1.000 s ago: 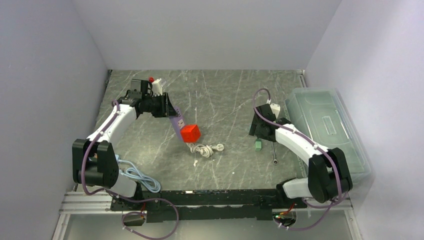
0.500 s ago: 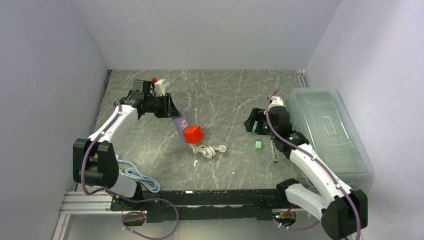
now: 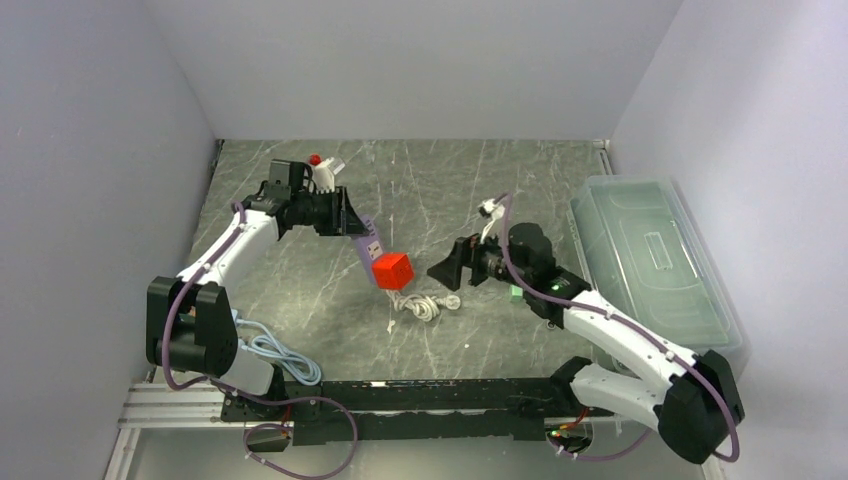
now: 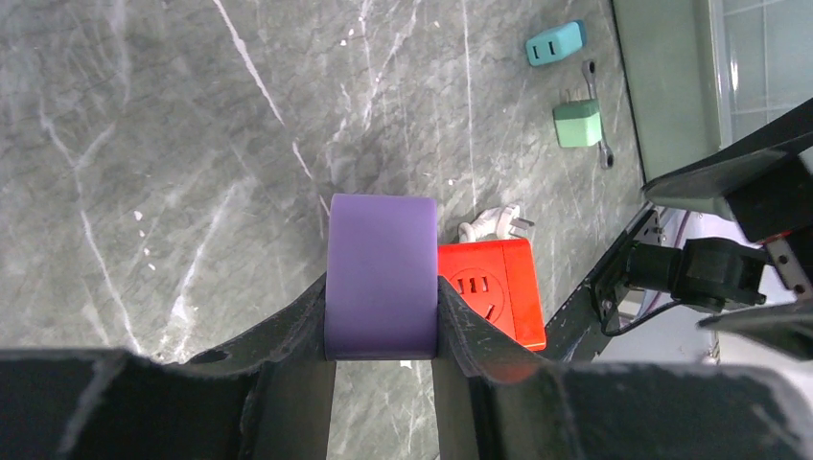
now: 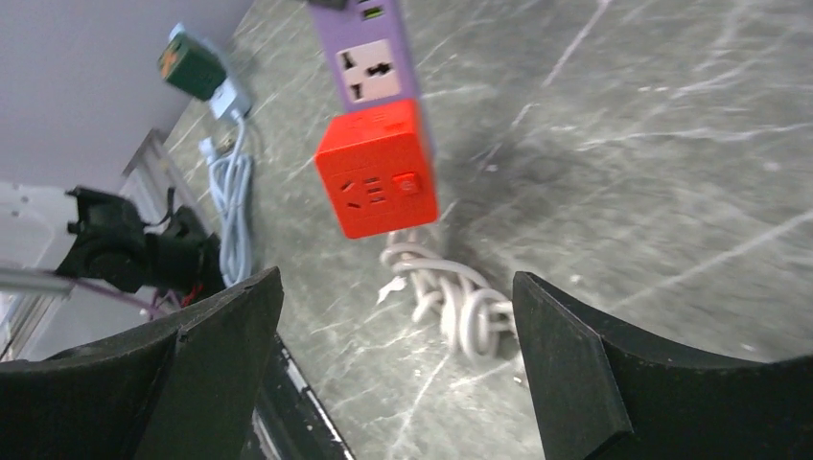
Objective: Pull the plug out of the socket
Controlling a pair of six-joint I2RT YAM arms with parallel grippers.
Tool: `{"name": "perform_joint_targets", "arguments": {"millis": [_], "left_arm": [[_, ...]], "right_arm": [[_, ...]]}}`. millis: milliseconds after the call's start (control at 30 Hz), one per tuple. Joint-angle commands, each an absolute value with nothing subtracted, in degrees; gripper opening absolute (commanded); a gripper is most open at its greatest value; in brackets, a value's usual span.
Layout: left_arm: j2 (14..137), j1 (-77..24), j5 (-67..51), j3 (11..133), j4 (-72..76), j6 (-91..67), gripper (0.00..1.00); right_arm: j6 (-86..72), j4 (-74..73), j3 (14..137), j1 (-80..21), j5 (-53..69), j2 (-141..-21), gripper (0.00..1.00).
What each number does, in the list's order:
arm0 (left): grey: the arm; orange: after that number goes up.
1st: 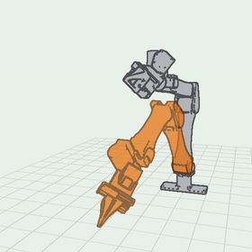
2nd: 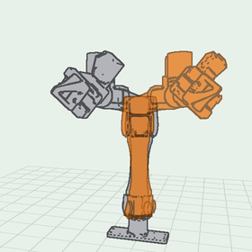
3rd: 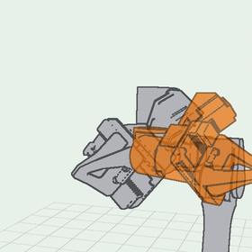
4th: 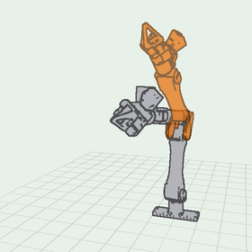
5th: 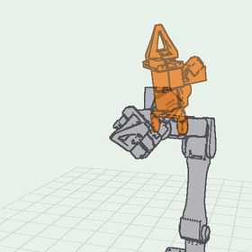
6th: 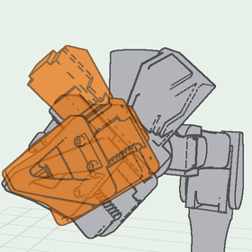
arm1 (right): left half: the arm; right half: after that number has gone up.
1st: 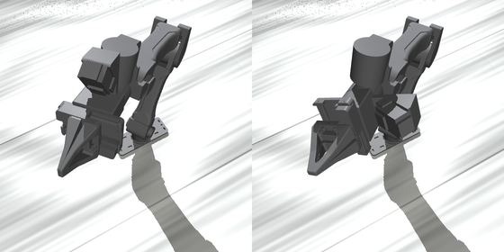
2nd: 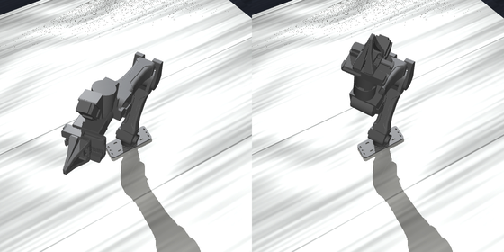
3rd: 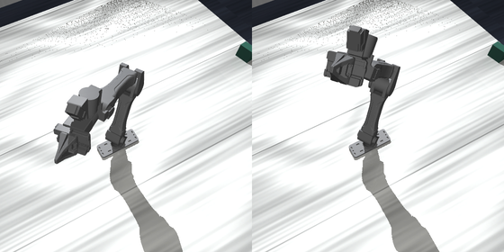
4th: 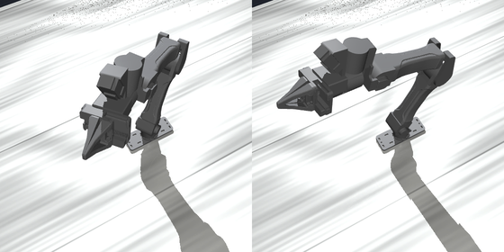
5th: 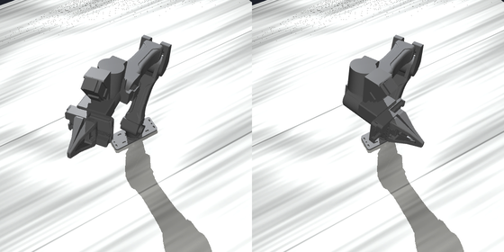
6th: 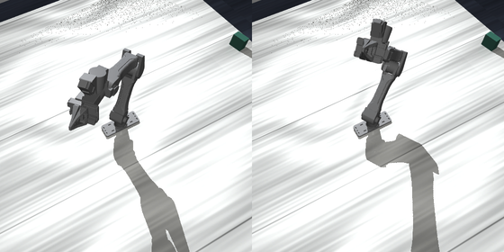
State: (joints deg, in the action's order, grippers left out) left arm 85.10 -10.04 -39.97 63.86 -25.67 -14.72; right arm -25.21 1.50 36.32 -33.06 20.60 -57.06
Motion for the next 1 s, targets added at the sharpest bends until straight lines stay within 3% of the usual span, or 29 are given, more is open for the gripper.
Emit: {"name": "perform_joint_targets", "arguments": {"millis": [0, 500, 967], "left_arm": [[84.3, -11.4, -45.6, 64.3, -23.2, -15.6, 0.00], [85.3, -14.1, -46.2, 64.8, -24.2, -14.2, 0.00], [85.7, -14.6, -45.8, 65.0, -24.3, -14.1, 0.00]], "right_arm": [[-27.7, 11.0, 35.9, -38.3, 19.1, -60.8, 0.93], [-25.0, 16.8, 40.9, -47.0, 13.9, -75.0, 0.94], [-22.7, 14.8, 44.3, -50.6, 7.2, -79.3, 0.91]]}}
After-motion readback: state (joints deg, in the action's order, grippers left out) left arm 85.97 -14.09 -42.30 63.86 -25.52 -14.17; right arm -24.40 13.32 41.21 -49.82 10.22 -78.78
